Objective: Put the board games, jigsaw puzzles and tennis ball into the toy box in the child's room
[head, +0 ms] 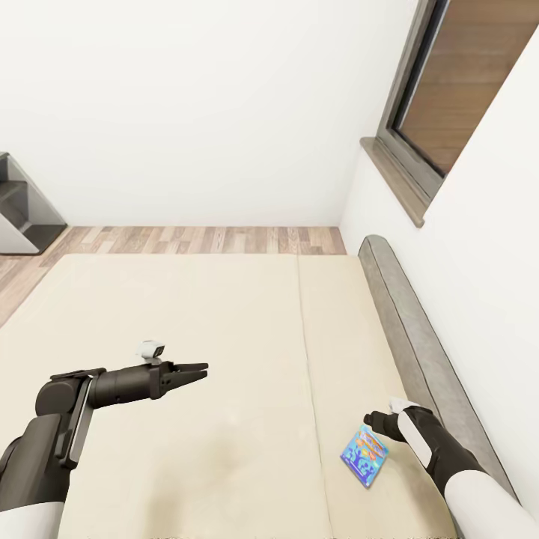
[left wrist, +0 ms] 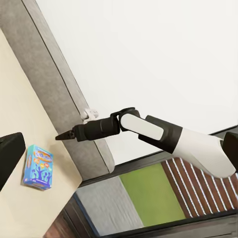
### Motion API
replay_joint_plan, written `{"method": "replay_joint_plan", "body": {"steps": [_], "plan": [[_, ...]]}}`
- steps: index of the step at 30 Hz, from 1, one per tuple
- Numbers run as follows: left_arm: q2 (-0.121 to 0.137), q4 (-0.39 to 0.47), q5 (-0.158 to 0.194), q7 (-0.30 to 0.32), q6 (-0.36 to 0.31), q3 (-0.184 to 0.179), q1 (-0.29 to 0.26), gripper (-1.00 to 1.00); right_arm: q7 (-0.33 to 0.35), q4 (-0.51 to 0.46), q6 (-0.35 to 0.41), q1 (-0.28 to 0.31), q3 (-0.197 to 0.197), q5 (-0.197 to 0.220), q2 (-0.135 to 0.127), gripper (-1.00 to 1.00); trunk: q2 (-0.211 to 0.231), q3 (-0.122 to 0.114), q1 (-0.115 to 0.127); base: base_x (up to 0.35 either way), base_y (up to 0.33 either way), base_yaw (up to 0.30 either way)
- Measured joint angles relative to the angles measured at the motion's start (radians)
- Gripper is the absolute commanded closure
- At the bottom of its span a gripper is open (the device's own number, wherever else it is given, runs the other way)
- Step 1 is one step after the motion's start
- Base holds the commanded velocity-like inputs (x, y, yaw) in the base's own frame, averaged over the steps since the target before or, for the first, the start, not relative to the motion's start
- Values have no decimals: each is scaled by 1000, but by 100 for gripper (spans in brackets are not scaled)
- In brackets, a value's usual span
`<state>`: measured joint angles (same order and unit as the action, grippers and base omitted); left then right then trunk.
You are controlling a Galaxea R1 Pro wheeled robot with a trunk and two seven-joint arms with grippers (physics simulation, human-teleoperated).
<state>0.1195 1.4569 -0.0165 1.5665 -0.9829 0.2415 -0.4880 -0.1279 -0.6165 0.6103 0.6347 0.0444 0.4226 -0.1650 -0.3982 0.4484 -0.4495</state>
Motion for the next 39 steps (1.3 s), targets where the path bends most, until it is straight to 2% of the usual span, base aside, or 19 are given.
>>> {"method": "replay_joint_plan", "body": {"steps": [12,18,29,39], "plan": [[0,-1,1,0,-4,2,-1,-100,0,-43,3,0,-1,1,8,-100,0,20,0,0,0,0],[-1,-1,1,0,-5,0,0,-100,5,-84,6,1,-1,1,-1,-100,0,30,0,0,0,0],[-1,-2,1,0,-5,-1,-1,-100,63,-137,2,1,-1,3,-6,-100,0,48,0,0,0,0],[-20,-1,-3,0,-4,-1,0,-100,85,-149,1,1,-2,6,-8,-100,0,64,0,0,0,0]]}}
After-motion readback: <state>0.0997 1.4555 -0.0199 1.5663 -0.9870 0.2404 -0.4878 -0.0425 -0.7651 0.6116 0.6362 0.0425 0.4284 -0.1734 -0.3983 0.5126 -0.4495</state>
